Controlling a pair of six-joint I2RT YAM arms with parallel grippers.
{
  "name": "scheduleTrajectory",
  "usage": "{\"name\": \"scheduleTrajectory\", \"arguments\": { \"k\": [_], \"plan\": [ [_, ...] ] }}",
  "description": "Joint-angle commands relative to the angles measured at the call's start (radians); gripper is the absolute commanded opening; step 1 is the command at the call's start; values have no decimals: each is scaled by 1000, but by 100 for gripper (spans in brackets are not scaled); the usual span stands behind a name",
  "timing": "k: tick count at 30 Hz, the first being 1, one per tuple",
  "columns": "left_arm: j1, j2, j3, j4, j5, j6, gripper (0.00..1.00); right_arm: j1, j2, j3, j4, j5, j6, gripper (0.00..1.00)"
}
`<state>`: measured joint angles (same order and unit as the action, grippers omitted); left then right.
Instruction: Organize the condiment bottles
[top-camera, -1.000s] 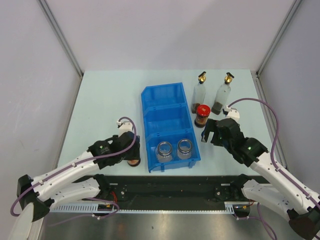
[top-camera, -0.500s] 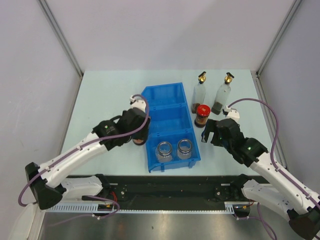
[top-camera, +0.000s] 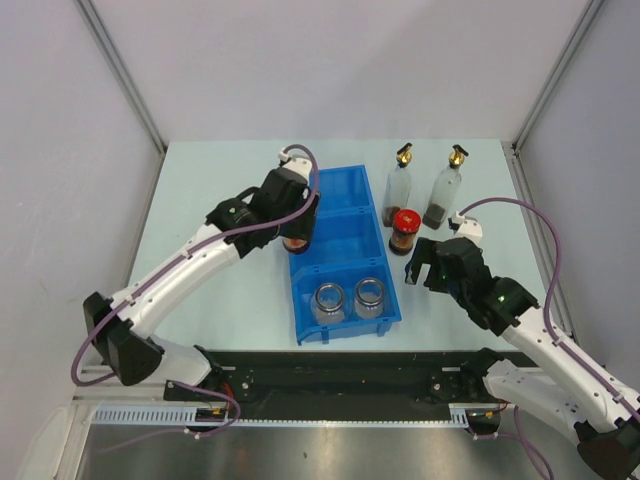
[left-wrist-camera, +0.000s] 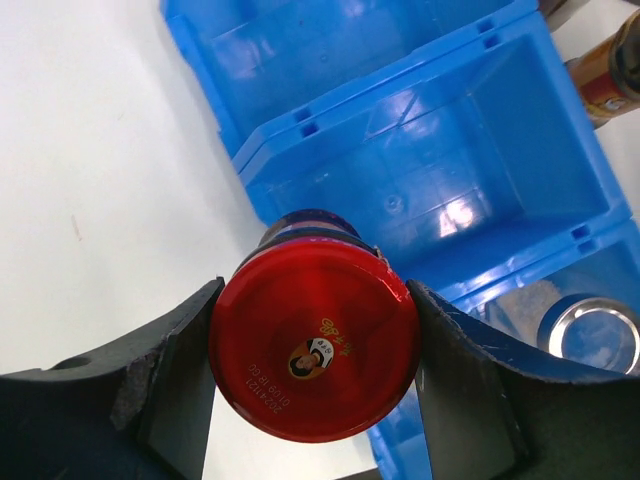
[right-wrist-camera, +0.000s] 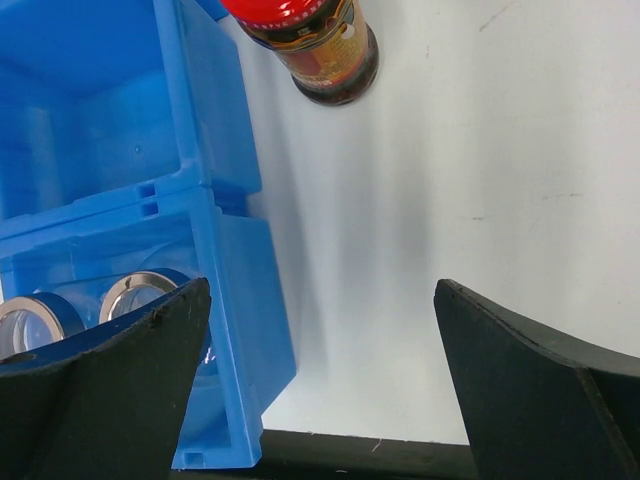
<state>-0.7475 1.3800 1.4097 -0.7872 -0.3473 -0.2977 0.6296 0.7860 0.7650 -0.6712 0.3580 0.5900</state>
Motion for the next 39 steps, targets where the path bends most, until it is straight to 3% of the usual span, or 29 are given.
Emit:
{"name": "scheduleTrajectory", "arguments": {
  "k": [1,18,36,39],
  "plan": [
    [2,54,121,114,44,-3,0,-8,-16,-12,36,9,-7,100],
    [10,272,55,255,68,-75,0,-34,-5,-13,47,-17,-13,100],
    [11,280,-90,319,44,-78,0,-88,33,-15,76,-76,-35,100],
    [13,283,-109,324,44,-81,5,-93,41,-15,74,-76,-33,100]
  ]
}}
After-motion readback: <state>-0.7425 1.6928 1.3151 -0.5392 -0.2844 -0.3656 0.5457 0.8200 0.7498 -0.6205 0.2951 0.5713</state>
